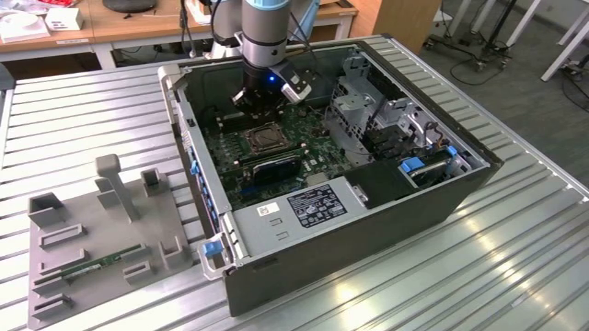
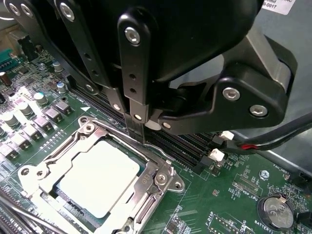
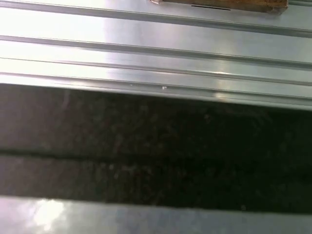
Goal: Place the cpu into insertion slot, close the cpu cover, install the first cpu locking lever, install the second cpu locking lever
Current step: 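Install the first cpu locking lever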
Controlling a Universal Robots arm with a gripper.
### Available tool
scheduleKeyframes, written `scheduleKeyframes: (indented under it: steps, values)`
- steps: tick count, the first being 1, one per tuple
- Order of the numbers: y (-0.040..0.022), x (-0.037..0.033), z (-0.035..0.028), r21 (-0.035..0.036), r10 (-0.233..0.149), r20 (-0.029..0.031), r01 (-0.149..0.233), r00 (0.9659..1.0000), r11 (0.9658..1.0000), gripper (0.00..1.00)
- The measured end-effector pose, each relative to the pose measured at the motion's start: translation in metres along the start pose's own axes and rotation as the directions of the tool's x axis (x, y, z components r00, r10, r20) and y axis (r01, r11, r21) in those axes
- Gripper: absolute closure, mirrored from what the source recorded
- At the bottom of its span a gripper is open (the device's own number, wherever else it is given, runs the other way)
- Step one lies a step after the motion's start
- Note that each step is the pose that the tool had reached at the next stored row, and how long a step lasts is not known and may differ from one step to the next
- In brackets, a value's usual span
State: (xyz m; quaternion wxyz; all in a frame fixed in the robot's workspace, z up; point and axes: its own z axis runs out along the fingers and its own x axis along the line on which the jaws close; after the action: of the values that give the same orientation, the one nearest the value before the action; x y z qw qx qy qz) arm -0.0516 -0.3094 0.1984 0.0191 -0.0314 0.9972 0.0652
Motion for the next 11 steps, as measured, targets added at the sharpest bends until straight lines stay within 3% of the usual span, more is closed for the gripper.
scheduleKeyframes:
  steps: [11]
  values:
    - [-0.0002,-0.0001,0.0017,-0.0001,0.0,0.0001,0.0,1.0,1.0,0.89]
